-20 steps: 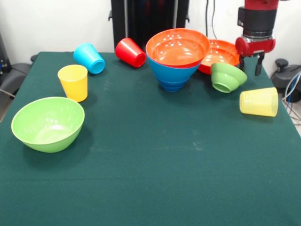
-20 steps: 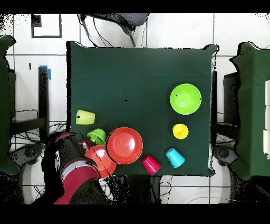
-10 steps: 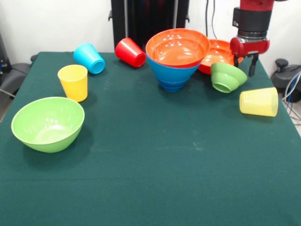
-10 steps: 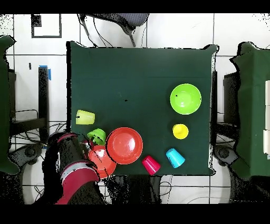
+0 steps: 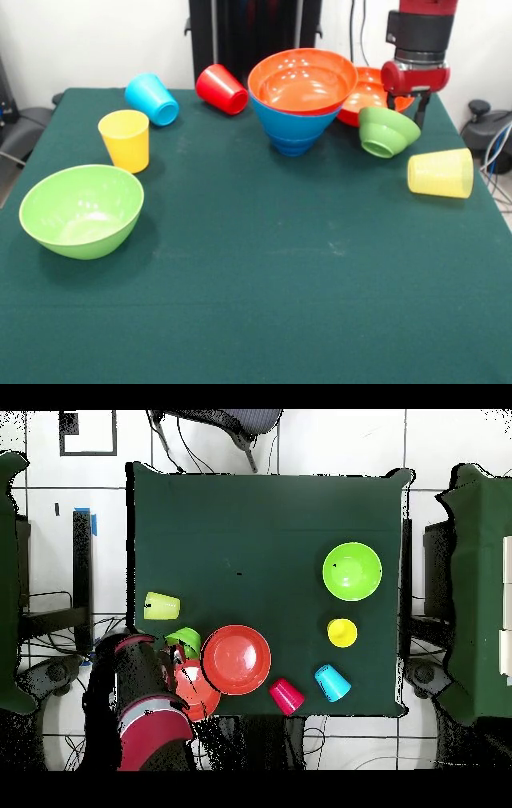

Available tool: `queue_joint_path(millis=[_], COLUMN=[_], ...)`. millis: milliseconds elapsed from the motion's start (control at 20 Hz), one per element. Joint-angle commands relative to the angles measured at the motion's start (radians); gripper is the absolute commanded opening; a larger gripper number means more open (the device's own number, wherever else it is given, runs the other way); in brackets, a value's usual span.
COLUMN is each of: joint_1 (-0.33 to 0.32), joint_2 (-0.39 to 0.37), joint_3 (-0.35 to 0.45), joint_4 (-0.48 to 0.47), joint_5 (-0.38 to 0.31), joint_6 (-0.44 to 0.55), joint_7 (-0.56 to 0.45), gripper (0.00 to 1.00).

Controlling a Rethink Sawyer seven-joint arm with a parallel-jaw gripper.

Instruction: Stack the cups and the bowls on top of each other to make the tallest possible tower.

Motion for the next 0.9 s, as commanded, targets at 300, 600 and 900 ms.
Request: queue_joint_path(millis=[300,600,900], joint_1=[0.009,0.026,0.048], joint_2=[0.019,0.018,0.002], joint_3=[-0.041,-0.069,-0.097], joint_4=[-0.098,-0.118,-0.108], joint_5=[-0.092,-0.108,-0.138], joint_6=[0.067,0.06,0.046], joint_7=[-0.23,-0.199,-0.178], gripper=[1.0,1.0,1.0])
